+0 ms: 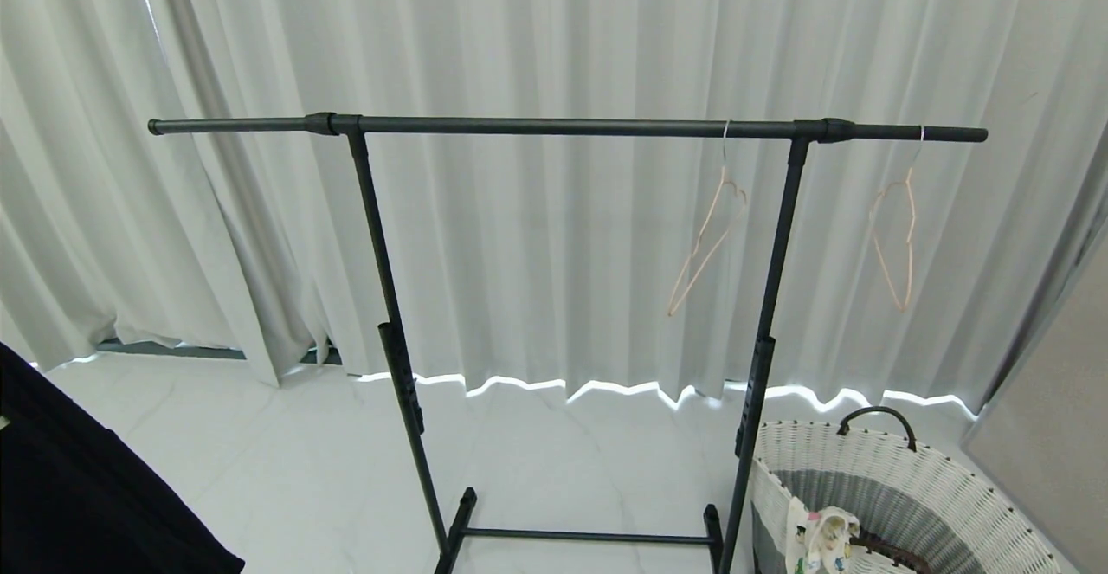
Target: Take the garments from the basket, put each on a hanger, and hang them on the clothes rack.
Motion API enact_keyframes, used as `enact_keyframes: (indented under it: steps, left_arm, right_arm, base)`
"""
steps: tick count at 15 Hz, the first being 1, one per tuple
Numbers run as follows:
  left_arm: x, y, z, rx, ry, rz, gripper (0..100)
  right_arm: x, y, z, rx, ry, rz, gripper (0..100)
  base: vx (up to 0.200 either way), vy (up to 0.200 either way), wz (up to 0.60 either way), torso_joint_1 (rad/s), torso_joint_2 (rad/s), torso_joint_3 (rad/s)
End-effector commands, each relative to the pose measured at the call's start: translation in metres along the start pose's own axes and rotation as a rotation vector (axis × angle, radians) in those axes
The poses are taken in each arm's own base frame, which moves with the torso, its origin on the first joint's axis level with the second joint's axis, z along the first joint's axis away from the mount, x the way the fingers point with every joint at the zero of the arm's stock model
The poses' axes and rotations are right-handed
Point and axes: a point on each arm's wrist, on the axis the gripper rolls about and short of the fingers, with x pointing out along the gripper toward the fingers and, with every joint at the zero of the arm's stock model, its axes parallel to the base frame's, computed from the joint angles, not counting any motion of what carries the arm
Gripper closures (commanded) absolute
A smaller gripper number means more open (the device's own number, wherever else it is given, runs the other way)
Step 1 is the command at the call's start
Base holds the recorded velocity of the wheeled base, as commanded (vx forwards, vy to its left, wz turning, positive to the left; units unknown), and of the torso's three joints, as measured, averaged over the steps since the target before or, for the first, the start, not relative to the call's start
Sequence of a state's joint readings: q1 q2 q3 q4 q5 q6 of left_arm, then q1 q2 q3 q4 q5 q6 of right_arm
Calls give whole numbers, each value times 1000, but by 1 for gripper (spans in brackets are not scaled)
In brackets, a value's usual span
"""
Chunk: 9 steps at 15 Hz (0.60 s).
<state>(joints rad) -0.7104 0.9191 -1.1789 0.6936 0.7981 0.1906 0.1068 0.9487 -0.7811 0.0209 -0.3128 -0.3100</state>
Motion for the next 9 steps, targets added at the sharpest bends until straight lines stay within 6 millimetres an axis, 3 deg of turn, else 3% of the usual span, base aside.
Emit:
enact_keyframes:
  steps: [1, 7, 9]
  left_arm:
    - [1, -1, 0, 1, 3, -1, 100]
    - [2, -2, -3, 6, 18, 13, 100]
    - [3, -2, -3, 8, 20, 14, 100]
  right_arm:
    - [14, 5, 0, -9, 25, 8, 0]
    - [18, 6, -1, -13, 37, 14, 0]
    - [17, 6, -1, -12, 34, 18, 0]
  base:
    - [0, 0, 0, 227, -515, -281]
    - [0, 0, 0, 236, -526, -292]
    - [0, 0, 0, 117, -241, -129]
